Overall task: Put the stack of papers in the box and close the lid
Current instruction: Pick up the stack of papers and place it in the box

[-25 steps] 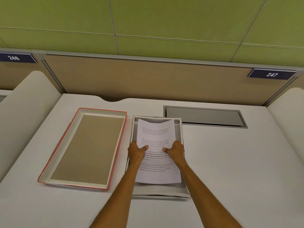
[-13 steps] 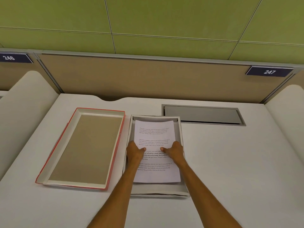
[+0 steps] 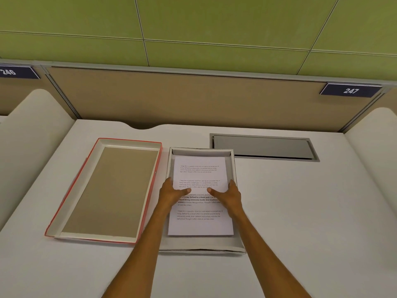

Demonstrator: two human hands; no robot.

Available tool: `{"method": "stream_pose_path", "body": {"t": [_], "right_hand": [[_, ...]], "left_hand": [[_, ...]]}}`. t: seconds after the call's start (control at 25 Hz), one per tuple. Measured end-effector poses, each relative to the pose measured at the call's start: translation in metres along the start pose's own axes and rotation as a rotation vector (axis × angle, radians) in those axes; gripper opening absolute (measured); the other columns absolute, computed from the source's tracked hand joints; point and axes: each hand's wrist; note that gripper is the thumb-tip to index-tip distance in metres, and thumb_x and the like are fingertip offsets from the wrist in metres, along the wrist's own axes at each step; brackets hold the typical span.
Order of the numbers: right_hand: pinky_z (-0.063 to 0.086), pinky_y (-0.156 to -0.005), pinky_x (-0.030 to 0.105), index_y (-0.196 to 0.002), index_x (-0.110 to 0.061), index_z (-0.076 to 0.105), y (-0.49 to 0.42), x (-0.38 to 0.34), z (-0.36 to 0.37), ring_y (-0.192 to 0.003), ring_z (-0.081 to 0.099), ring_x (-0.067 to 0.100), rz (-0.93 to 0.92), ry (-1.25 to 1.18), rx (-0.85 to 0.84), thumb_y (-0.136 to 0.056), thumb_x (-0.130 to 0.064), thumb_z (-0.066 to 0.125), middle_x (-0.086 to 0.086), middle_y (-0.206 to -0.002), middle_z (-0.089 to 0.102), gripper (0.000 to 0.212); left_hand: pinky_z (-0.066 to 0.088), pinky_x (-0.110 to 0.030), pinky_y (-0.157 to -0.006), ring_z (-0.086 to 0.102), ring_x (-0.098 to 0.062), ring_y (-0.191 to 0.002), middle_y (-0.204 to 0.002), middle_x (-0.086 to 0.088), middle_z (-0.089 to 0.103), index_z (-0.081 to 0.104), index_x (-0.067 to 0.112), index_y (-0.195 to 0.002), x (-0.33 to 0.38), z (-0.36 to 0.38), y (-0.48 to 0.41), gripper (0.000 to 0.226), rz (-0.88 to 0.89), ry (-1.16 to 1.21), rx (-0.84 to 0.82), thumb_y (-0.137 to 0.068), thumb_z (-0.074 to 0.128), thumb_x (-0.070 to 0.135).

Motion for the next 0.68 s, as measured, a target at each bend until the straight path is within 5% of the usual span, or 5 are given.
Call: {"method": "stream_pose_path", "body": {"t": [0.36,0.6,0.68], "right_hand": [[0.047,-0.102,0.043,-0.141,-0.013,0.034,0.002,0.002,0.007,-0.127,0.052,0.029,-0.011,-0.029,0.034,-0.071,-0.039,0.083,0.01,-0.142,0.05,0.089],[0.051,-0.097,0.039,-0.134,-0.012,0.04,-0.001,-0.005,-0.003,-0.122,0.057,0.03,-0.105,0.047,0.028,-0.075,-0.046,0.078,0.009,-0.136,0.055,0.078],[0.045,-0.099,0.032,-0.142,-0.013,0.039,-0.01,-0.021,-0.01,-0.129,0.053,0.028,-0.195,0.064,0.036,-0.076,-0.047,0.076,0.008,-0.144,0.051,0.083]], "left_hand": [[0.049,-0.048,-0.105,0.058,-0.031,-0.124,-0.137,-0.012,0.059,0.044,0.012,-0.139,0.0,0.007,0.005,0.076,-0.047,0.083,-0.003,-0.075,0.083,0.026],[0.046,-0.042,-0.103,0.053,-0.031,-0.131,-0.145,-0.011,0.053,0.041,0.011,-0.141,0.018,-0.004,0.028,0.071,0.096,-0.143,0.031,-0.083,0.076,0.029],[0.044,-0.041,-0.105,0.051,-0.03,-0.133,-0.148,-0.011,0.05,0.038,0.008,-0.146,0.02,-0.009,0.049,0.08,0.018,0.059,0.009,-0.081,0.078,0.031]]}}
Point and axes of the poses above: each hand's wrist, its own y-axis away from the middle knuckle, its own z-axis out of the palm, x = y × z
